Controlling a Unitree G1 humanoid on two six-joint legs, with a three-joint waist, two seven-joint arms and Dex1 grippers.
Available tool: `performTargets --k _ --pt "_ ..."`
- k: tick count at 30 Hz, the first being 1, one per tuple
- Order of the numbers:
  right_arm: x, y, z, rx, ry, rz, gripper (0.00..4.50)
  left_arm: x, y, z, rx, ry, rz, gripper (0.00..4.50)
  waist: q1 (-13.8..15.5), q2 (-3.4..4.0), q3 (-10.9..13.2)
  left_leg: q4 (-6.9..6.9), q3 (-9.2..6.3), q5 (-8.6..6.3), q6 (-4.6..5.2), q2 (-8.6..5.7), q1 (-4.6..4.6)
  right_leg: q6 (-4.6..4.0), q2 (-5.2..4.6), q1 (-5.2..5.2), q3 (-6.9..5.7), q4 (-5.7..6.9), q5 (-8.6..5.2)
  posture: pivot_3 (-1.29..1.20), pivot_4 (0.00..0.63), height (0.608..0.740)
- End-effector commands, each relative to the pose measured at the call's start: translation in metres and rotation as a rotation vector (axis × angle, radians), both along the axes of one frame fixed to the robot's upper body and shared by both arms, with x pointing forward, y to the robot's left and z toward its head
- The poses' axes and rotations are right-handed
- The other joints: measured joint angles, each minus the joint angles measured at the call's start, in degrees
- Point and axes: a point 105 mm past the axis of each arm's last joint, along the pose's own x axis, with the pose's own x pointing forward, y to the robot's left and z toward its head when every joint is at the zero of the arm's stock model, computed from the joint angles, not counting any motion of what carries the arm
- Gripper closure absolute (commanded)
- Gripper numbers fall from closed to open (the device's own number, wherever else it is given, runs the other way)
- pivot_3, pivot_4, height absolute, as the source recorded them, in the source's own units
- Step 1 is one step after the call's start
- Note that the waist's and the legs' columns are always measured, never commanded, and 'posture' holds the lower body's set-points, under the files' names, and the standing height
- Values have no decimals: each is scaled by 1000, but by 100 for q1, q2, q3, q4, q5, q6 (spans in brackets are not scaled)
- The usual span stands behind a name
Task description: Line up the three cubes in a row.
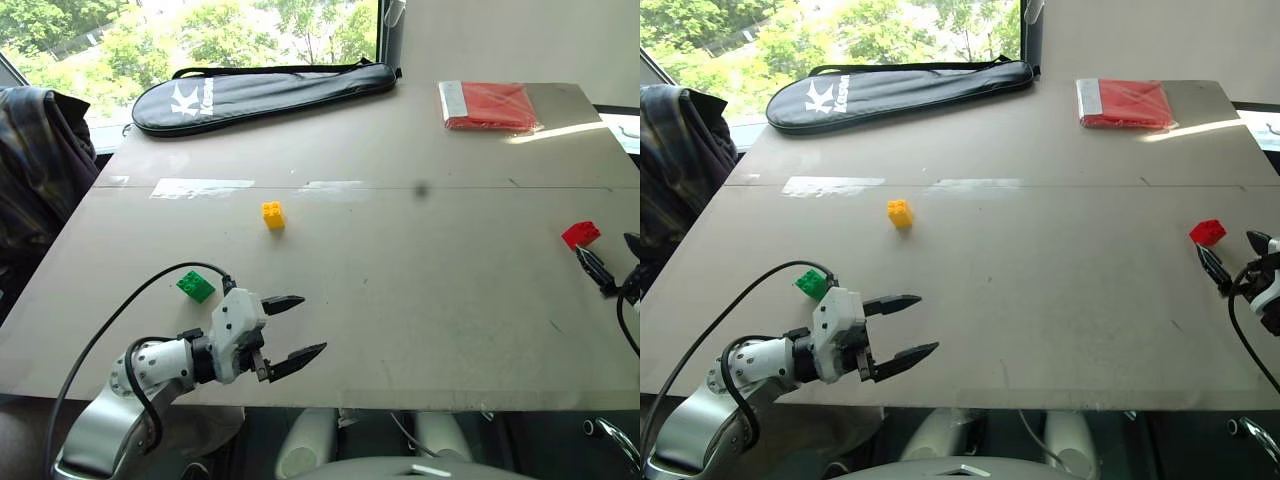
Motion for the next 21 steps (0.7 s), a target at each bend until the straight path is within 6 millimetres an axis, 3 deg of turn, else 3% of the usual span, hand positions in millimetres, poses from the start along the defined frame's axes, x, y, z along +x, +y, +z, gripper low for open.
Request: performTargets --k 1,8,21 --pt "16 -8 6 20 38 -74 0 -1 -10 35 -36 -60 -110 122 -12 0 0 1 2 4 -7 0 -5 0 1 -7 -1 1 0 0 150 732" --pt "38 -4 -5 94 135 -73 0 -3 -16 71 -70 -54 -240 122 -81 0 0 2 12 10 -17 -1 -9 1 -1 -9 2 -2 1 0 150 732" --pt "50 5 -13 102 188 -16 0 4 -26 88 -64 -99 -286 122 -140 0 1 9 29 10 -15 0 -7 8 4 -13 16 2 5 0 150 732"
